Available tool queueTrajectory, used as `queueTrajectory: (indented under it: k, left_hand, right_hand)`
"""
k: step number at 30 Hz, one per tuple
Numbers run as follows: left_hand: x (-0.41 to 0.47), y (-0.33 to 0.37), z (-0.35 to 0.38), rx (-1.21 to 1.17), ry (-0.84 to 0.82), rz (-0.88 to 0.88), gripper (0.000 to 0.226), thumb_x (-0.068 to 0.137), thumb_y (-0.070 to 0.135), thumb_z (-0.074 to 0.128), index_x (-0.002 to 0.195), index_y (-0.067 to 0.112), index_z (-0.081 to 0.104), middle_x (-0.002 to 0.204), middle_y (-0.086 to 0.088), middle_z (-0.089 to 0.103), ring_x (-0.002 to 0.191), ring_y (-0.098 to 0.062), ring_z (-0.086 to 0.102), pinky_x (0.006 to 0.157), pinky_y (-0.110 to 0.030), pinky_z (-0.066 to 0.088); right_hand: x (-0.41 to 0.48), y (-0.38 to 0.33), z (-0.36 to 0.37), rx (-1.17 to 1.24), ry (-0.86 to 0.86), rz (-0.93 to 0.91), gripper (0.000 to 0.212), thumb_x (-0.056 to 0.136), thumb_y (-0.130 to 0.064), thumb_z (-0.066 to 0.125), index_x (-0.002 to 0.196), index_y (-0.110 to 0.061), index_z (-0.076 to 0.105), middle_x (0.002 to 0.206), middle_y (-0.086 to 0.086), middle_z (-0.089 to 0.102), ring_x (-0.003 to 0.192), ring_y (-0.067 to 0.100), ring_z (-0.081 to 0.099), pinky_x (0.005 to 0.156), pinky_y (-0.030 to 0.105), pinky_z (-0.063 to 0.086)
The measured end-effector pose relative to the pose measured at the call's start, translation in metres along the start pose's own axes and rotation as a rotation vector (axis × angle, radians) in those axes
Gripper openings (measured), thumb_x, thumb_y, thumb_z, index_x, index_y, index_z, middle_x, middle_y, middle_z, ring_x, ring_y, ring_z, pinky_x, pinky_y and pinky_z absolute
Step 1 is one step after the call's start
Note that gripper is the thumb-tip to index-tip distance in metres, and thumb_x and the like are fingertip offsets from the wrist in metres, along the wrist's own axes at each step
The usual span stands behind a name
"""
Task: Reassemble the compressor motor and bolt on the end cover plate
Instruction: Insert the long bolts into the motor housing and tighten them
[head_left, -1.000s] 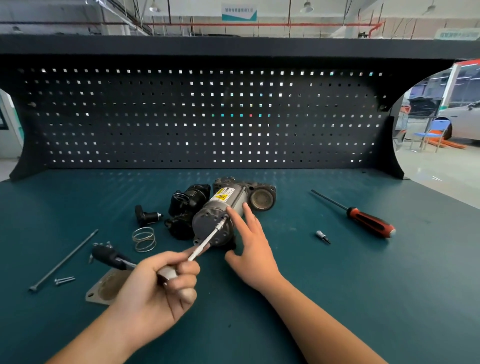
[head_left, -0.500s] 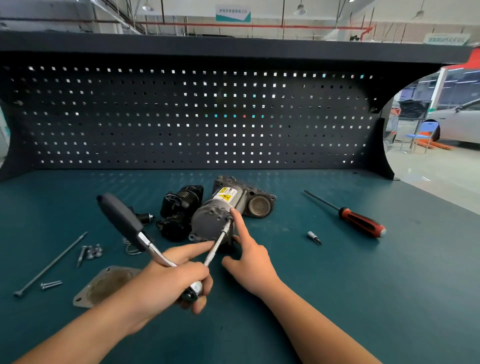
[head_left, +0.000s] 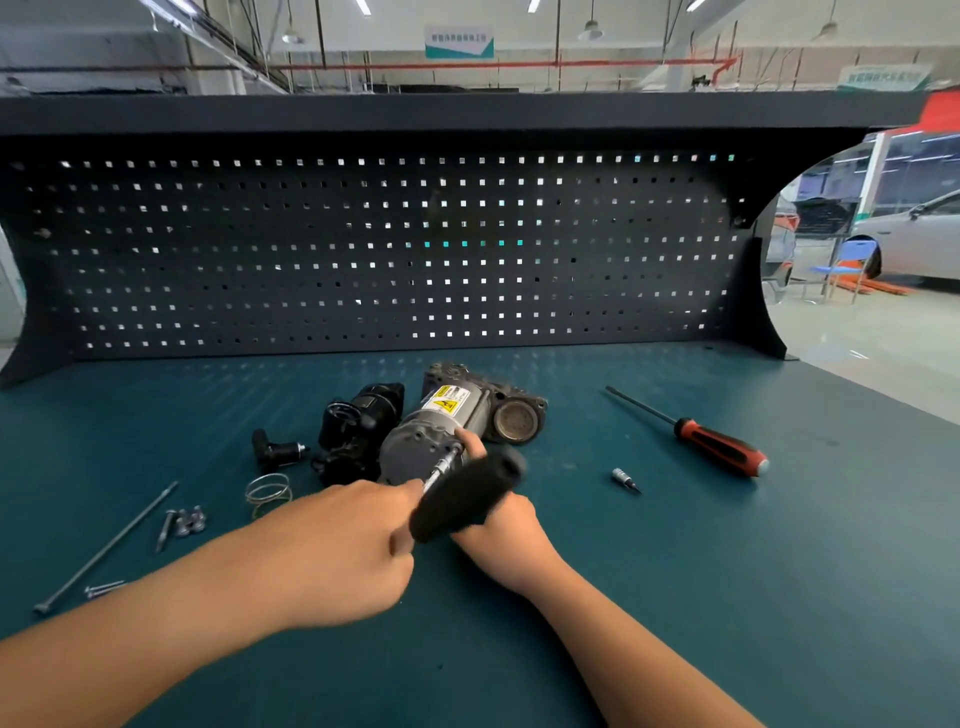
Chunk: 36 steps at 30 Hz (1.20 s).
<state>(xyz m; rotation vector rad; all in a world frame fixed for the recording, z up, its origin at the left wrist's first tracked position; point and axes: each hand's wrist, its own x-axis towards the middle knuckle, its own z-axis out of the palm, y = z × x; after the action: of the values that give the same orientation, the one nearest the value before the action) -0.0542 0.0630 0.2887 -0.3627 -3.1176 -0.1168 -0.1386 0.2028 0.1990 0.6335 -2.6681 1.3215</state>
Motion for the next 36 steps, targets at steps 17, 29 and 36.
queueTrajectory:
  k: [17, 29, 36]
  left_hand:
    - [-0.014, -0.009, 0.05, -1.434, 0.158, -0.313, 0.04, 0.089, -0.009, 0.048, 0.11, 0.023, 0.059, 0.066, -0.014, 0.069, 0.042, -0.019, 0.057, 0.039, -0.022, 0.045]
    - [-0.013, -0.018, 0.04, -2.392, -0.034, -0.183, 0.051, 0.033, -0.001, 0.084, 0.08, -0.004, 0.065, 0.052, 0.001, 0.036, 0.028, -0.001, 0.023, 0.025, -0.015, 0.022]
    - [-0.008, -0.018, 0.047, -1.981, 0.048, -0.265, 0.044, 0.07, 0.004, 0.047, 0.111, 0.005, 0.064, 0.052, -0.004, 0.041, 0.03, -0.008, 0.032, 0.032, -0.019, 0.033]
  right_hand:
    - [0.003, -0.002, 0.005, -0.131, -0.022, -0.062, 0.091, 0.083, -0.01, 0.044, 0.135, -0.061, -0.01, 0.086, 0.0, 0.054, 0.088, 0.022, 0.047, 0.1, 0.042, 0.037]
    - [0.005, 0.004, 0.009, -0.152, -0.032, -0.078, 0.097, 0.083, -0.014, 0.048, 0.118, -0.064, -0.027, 0.097, -0.001, 0.046, 0.097, 0.023, 0.049, 0.092, 0.034, 0.038]
    - [0.005, 0.004, 0.008, -0.128, -0.025, -0.076, 0.095, 0.082, -0.014, 0.047, 0.116, -0.07, -0.021, 0.115, 0.007, 0.052, 0.105, 0.026, 0.05, 0.1, 0.037, 0.037]
